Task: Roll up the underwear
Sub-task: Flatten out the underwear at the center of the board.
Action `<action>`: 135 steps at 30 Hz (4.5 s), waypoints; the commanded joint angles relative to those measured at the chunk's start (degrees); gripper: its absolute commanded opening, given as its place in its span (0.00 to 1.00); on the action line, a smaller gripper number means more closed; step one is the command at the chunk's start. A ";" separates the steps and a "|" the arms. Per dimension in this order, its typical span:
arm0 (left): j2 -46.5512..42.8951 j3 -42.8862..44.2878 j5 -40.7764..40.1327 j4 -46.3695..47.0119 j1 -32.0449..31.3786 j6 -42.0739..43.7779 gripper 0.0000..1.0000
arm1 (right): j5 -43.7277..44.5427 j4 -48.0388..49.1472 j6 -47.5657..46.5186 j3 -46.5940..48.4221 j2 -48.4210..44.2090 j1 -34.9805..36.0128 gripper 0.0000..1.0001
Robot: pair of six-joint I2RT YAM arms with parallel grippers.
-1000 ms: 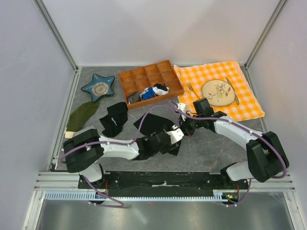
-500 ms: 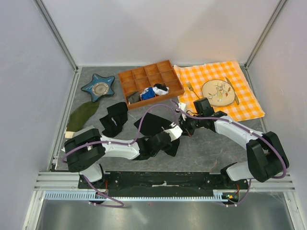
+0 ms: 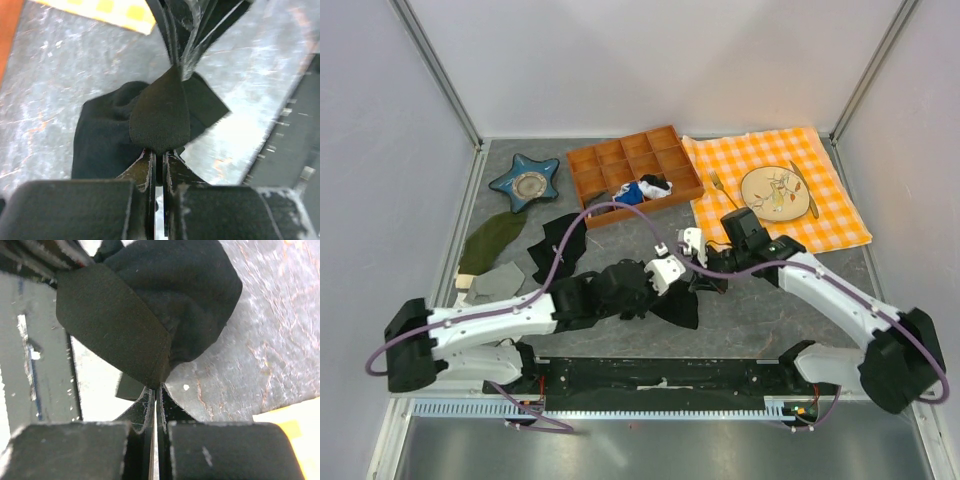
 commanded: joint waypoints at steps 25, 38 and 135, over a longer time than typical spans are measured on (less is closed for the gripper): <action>28.25 27.36 27.67 -13.86 31.86 -12.31 0.47 | 31.46 11.11 13.47 10.37 14.39 -4.29 0.12; 3.78 15.71 23.05 -16.15 31.78 -5.37 0.69 | -2.25 -8.56 -31.85 1.70 -2.45 -4.47 0.67; -5.89 12.41 37.72 -26.16 30.90 -10.21 0.02 | -7.03 -7.92 -10.94 19.69 2.03 -0.86 0.00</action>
